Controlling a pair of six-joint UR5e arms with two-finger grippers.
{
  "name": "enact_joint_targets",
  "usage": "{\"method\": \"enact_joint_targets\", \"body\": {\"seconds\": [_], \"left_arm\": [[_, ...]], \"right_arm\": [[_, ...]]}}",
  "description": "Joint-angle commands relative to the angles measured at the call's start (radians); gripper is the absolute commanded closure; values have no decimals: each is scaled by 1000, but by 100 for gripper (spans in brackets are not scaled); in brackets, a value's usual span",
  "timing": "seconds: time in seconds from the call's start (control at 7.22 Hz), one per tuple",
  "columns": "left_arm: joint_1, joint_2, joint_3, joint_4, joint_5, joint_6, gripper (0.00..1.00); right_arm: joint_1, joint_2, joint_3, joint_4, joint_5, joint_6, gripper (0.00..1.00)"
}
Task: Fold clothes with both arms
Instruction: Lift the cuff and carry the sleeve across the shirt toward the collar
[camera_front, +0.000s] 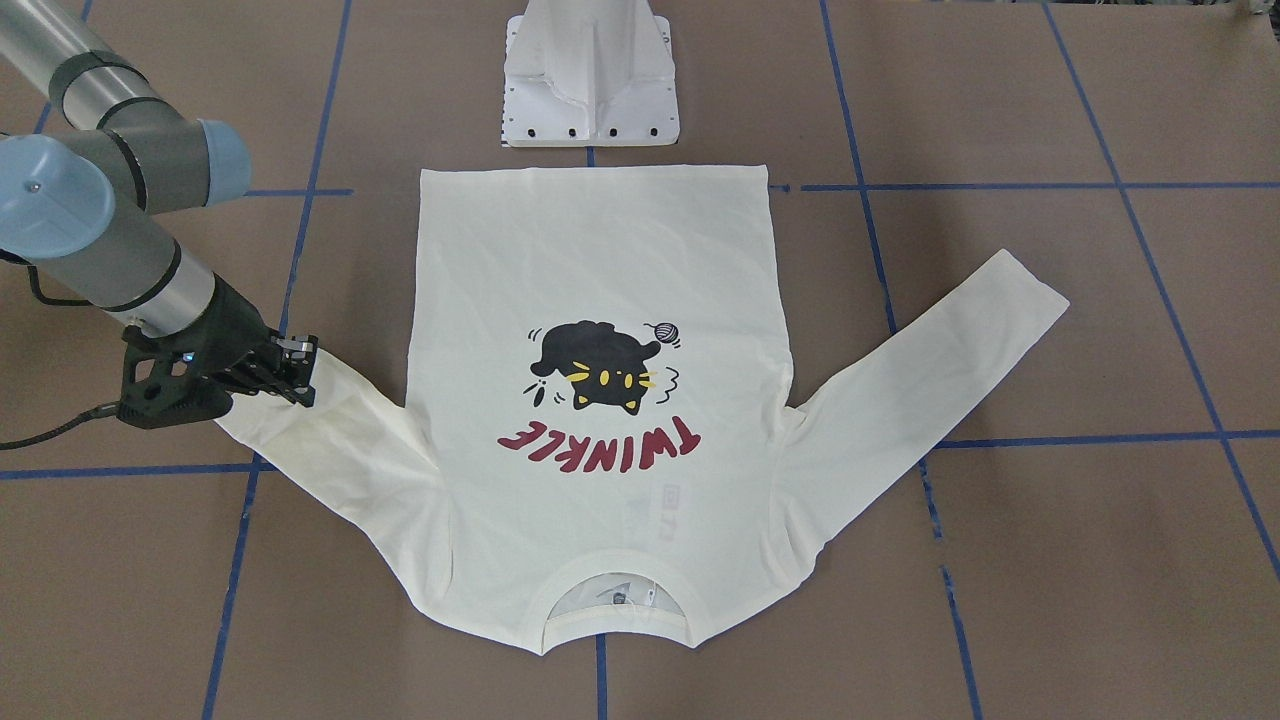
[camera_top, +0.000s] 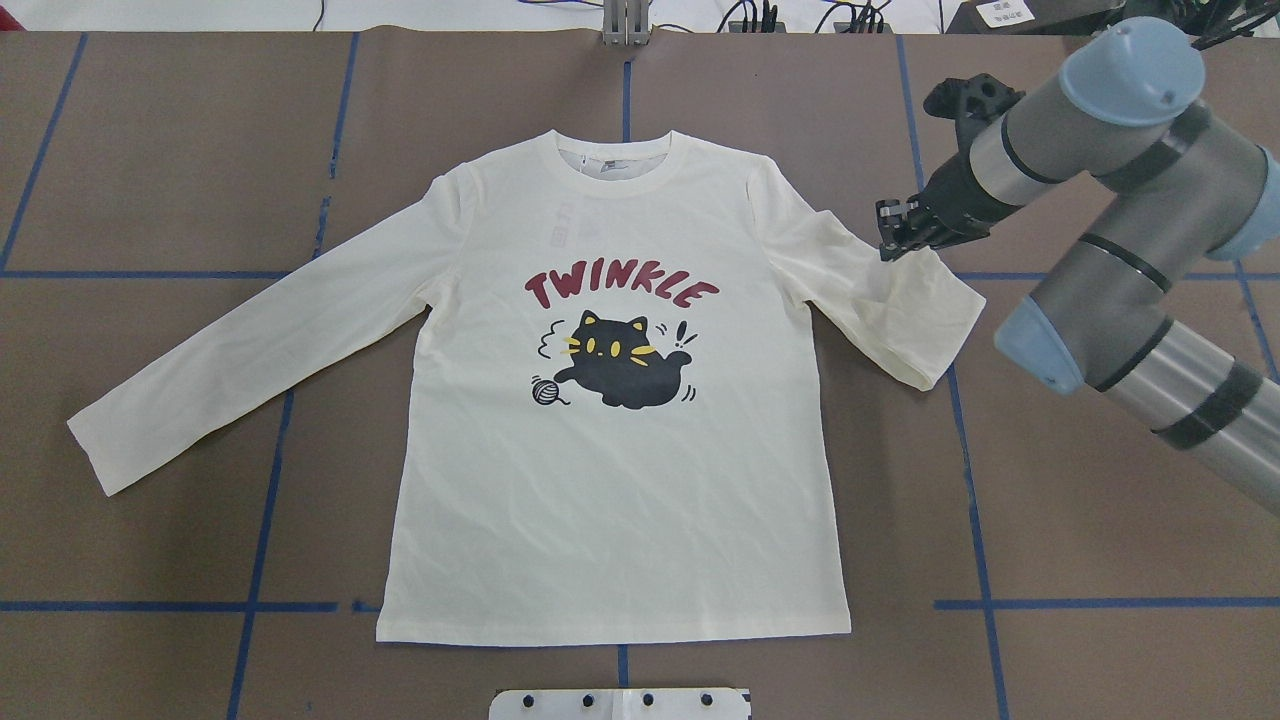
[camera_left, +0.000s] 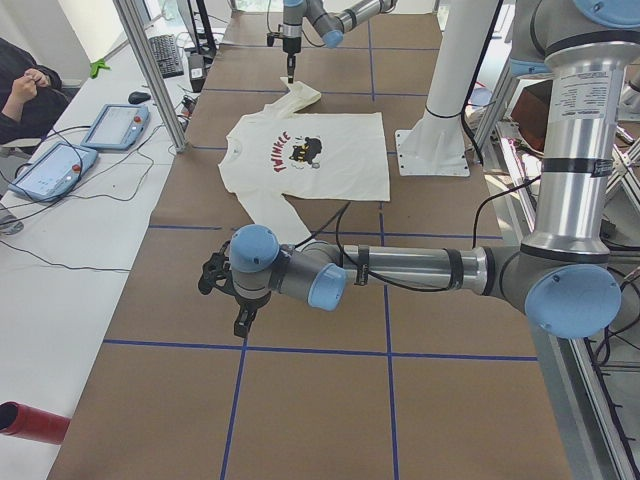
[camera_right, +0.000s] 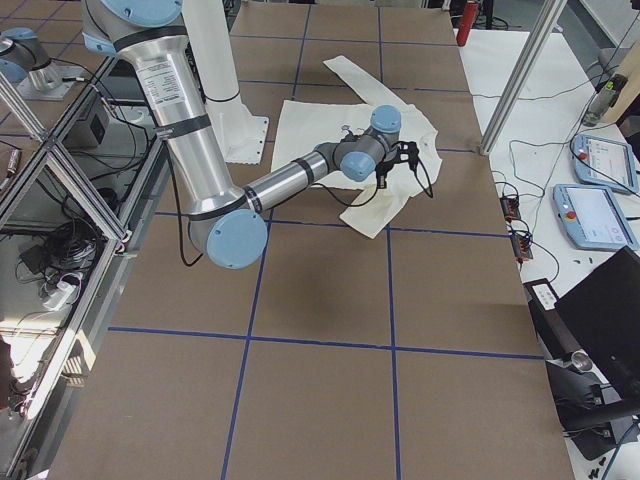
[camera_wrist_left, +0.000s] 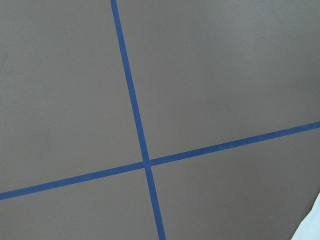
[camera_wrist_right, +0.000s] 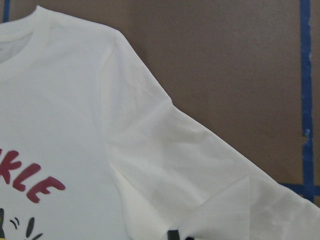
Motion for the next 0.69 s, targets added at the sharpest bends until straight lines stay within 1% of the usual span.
{"method": "enact_joint_targets", "body": {"seconds": [0.0, 0.14, 0.28, 0.42, 0.55], "left_arm": [[2, -1, 4, -2, 1, -1, 0], [2, -5, 16, -6, 1, 0, 0], [2, -11, 38, -26, 1, -1, 0], [2, -22, 56, -35, 1, -1, 0], [2, -25, 58, -35, 1, -1, 0]], "right_arm": [[4, 236, -195, 6, -7, 11, 100], [5, 315, -244, 6, -7, 11, 100], [2, 375, -298, 91, -48, 16, 100], [-10, 463, -422, 197, -67, 58, 100], [-40, 574, -538, 239, -105, 62, 100]]}}
